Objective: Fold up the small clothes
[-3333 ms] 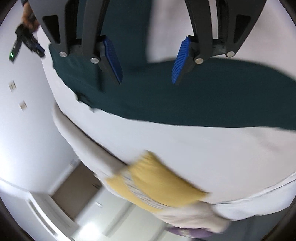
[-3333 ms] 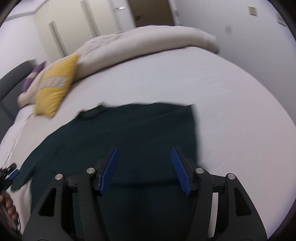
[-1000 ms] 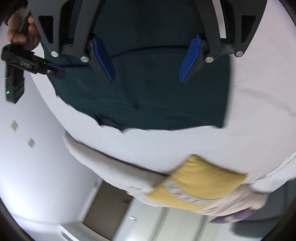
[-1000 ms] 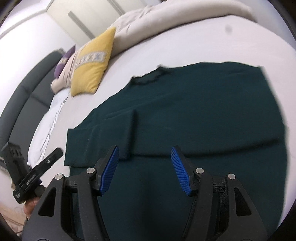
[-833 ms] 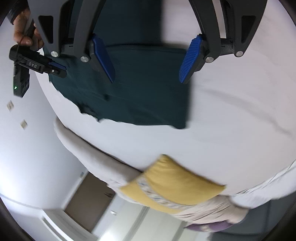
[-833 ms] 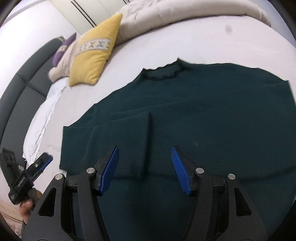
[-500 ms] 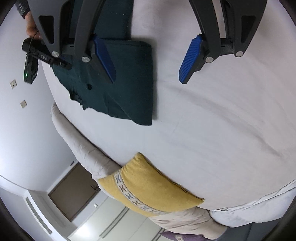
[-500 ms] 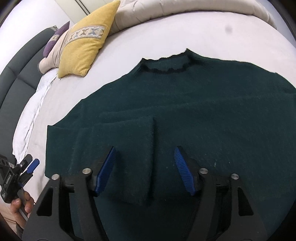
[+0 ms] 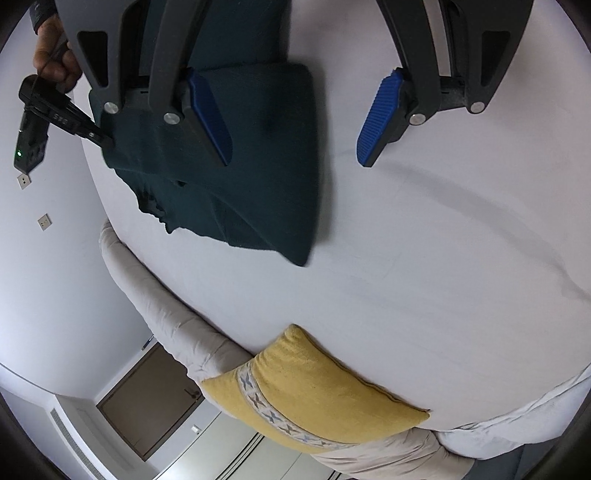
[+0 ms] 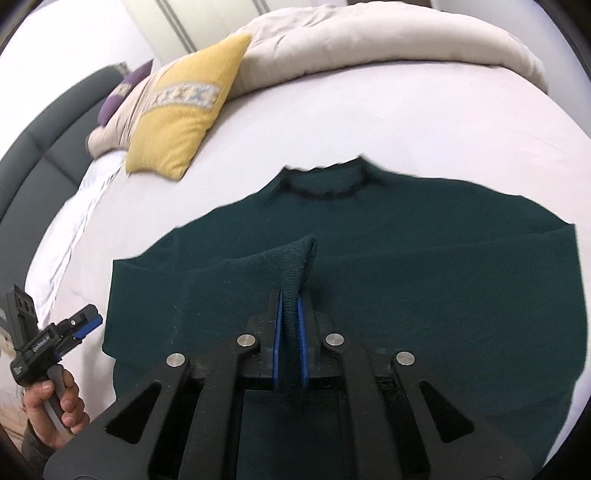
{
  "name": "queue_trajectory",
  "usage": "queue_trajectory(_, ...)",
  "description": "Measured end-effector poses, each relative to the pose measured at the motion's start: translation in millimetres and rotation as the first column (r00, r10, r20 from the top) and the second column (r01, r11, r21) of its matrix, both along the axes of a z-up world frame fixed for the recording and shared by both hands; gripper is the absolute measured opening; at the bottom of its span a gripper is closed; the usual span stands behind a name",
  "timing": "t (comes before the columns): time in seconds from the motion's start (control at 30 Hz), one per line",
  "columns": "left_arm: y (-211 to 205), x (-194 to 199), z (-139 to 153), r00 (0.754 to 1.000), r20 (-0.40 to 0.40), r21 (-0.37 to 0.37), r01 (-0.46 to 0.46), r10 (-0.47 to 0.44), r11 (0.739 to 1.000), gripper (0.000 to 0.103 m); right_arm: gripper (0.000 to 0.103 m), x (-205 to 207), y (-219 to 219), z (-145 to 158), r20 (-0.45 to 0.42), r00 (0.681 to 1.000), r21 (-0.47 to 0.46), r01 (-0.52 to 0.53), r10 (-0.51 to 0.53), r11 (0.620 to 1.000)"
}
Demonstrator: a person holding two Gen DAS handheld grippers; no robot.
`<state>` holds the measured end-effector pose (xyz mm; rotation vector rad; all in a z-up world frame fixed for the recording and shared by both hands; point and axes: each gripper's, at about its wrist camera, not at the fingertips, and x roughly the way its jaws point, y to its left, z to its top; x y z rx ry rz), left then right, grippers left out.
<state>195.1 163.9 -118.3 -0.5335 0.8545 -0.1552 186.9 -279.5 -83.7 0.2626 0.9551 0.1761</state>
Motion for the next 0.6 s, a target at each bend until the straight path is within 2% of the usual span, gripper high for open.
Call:
queue_trajectory(0.23, -17, 21, 2, 1.000, -0.015, 0.048, 0.024, -0.023, 0.999, 0.072, 0.006, -13, -56, 10, 0.024, 0.997, 0.016, 0.080, -0.080, 0.997)
queue_trajectory(0.4, -36, 41, -1, 0.998, -0.038, 0.129, 0.046, -0.041, 0.991, 0.071, 0.006, -21, -82, 5, 0.013, 0.993, 0.018, 0.120, -0.120, 0.993)
queue_trajectory(0.47, -43, 50, -4, 0.997, -0.054, 0.166, 0.060, -0.052, 0.984, 0.065, 0.006, -22, -87, -1, 0.003, 0.992, 0.021, 0.128, -0.128, 0.992)
queue_trajectory(0.53, -50, 61, -9, 0.995, -0.078, 0.197, 0.075, -0.061, 0.978, 0.054, 0.006, -22, -89, -8, -0.007, 0.992, 0.021, 0.126, -0.126, 0.992)
queue_trajectory(0.6, -55, 70, -14, 0.993, -0.099, 0.220, 0.087, -0.066, 0.972, 0.050, 0.006, -21, -90, -13, -0.018, 0.992, 0.016, 0.123, -0.122, 0.992)
